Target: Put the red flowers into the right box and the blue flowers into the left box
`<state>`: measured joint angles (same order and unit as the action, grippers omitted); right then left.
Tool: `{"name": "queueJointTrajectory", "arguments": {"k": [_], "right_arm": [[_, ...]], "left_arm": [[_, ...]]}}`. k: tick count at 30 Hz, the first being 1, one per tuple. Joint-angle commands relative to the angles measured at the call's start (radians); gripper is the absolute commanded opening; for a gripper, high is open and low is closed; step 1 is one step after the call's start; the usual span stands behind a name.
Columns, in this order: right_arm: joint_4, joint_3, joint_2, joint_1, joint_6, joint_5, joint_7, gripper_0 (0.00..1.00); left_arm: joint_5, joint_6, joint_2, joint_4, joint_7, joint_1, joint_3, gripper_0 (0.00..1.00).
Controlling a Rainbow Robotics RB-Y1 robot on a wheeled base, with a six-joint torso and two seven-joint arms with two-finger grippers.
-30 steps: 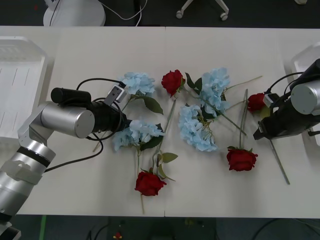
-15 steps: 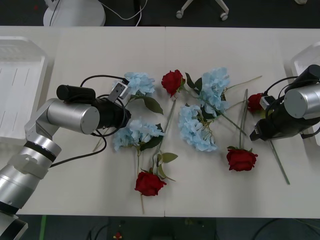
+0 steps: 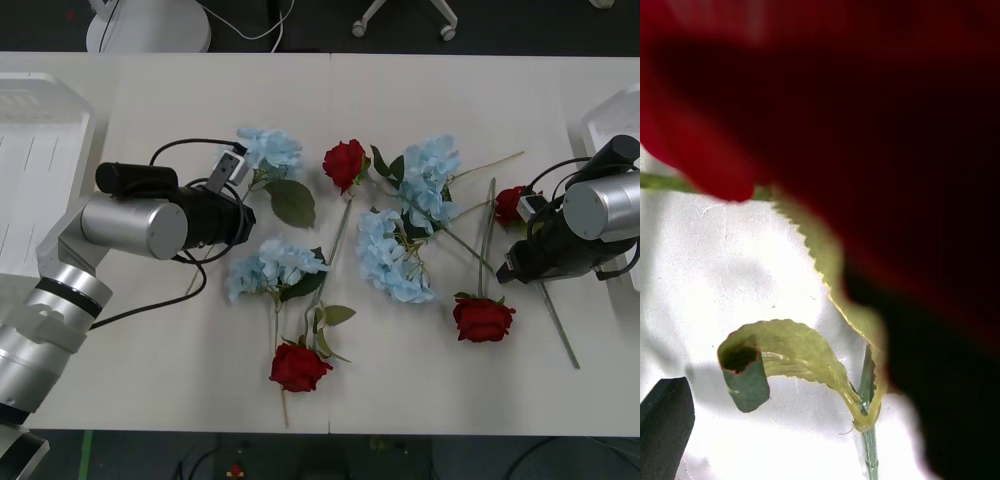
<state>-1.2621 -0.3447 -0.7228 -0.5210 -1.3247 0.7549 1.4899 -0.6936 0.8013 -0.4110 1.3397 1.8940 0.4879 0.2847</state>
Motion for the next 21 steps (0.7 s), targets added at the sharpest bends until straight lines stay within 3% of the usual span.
{"name": "queueJointTrajectory", "arguments": {"k": [1, 9, 18, 21], "right_arm": [[0.004, -0.005, 0.022, -0.04, 0.015, -0.006, 0.058, 1.0], [0.02, -0.005, 0.023, -0.04, 0.025, -0.005, 0.059, 1.0], [0.036, -0.005, 0.026, -0.042, 0.03, 0.0, 0.059, 1.0], [0.036, -0.005, 0.025, -0.042, 0.028, 0.001, 0.059, 0.76]], "left_arm": [[-0.092, -0.011, -0.088, 0.081, -0.05, 0.052, -0.144, 0.0], [-0.259, -0.01, -0.269, 0.059, -0.021, 0.058, -0.34, 0.0], [-0.362, -0.011, -0.499, -0.116, 0.004, 0.044, -0.473, 0.0], [-0.366, -0.011, -0.557, -0.224, 0.042, 0.041, -0.536, 0.0]]}}
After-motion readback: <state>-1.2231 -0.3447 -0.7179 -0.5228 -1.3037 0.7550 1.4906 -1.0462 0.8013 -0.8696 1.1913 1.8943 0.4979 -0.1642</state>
